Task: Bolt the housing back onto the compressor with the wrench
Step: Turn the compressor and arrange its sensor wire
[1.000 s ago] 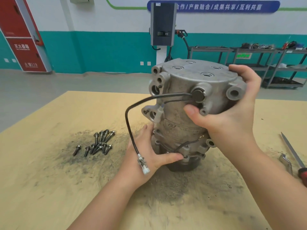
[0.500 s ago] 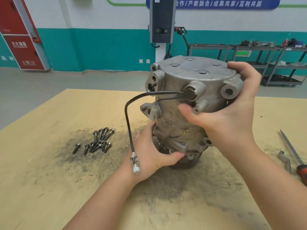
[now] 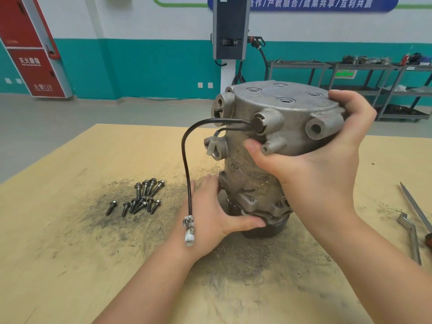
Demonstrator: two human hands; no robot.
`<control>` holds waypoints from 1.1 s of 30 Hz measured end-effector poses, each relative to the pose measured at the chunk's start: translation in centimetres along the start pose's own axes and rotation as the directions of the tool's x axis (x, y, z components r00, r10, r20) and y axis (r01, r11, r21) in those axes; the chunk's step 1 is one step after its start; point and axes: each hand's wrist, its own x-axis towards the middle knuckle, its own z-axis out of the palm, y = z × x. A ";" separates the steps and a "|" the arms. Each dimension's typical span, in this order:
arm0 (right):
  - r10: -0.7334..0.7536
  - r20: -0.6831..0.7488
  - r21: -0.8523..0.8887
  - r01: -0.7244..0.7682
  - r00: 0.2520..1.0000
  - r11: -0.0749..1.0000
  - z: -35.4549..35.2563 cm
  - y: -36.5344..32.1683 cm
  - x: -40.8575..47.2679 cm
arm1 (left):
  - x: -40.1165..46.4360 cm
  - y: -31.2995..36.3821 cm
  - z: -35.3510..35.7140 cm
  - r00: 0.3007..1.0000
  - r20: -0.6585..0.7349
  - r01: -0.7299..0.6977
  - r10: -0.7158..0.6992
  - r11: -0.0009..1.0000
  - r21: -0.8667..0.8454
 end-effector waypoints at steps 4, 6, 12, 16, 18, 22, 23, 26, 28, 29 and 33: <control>0.020 -0.011 -0.005 -0.020 1.000 1.000 0.3 -0.2 0.0 | -0.7 0.7 1.3 0.986 -0.159 0.044 -0.047 0.999 -0.022; 0.025 -0.015 -0.010 -0.025 1.000 1.000 0.3 -0.2 -0.1 | -0.7 0.8 1.5 0.984 -0.172 0.035 -0.039 0.999 -0.024; 0.021 -0.016 -0.046 -0.022 1.000 0.999 0.0 -0.1 -0.2 | -0.6 1.2 1.5 0.984 -0.171 0.050 -0.051 0.999 -0.010; -0.049 -0.021 -0.108 0.047 0.999 0.993 0.2 0.1 -0.2 | -0.4 0.7 1.8 0.981 -0.181 0.075 -0.070 0.997 0.024; -0.077 -0.064 -0.068 0.072 0.995 0.995 0.3 0.2 -0.1 | -0.3 0.6 2.1 0.977 -0.201 0.078 -0.068 0.996 0.040; -0.102 -0.037 -0.033 0.101 0.994 0.994 0.0 0.6 0.2 | -0.4 0.8 1.7 0.983 -0.180 0.066 -0.039 0.987 0.143; -0.108 -0.027 -0.027 0.107 0.994 0.994 -0.3 0.7 0.3 | -0.3 0.6 1.2 0.989 -0.148 0.030 0.002 0.978 0.208; -0.110 0.030 0.008 0.110 0.993 0.994 -1.0 1.1 0.8 | 0.1 0.1 -1.0 0.988 -0.020 -0.137 0.156 0.917 0.375; -0.107 0.062 0.036 0.105 0.992 0.994 -1.3 1.3 1.0 | 0.3 0.0 -2.0 0.977 0.044 -0.209 0.208 0.901 0.382; -0.109 0.069 0.043 0.106 0.992 0.993 -1.4 1.4 1.1 | 0.3 0.1 -2.2 0.974 0.069 -0.227 0.216 0.911 0.346; -0.122 0.090 0.078 0.115 0.988 0.990 -1.6 1.6 1.4 | 0.2 0.0 -2.4 0.968 0.113 -0.243 0.223 0.945 0.217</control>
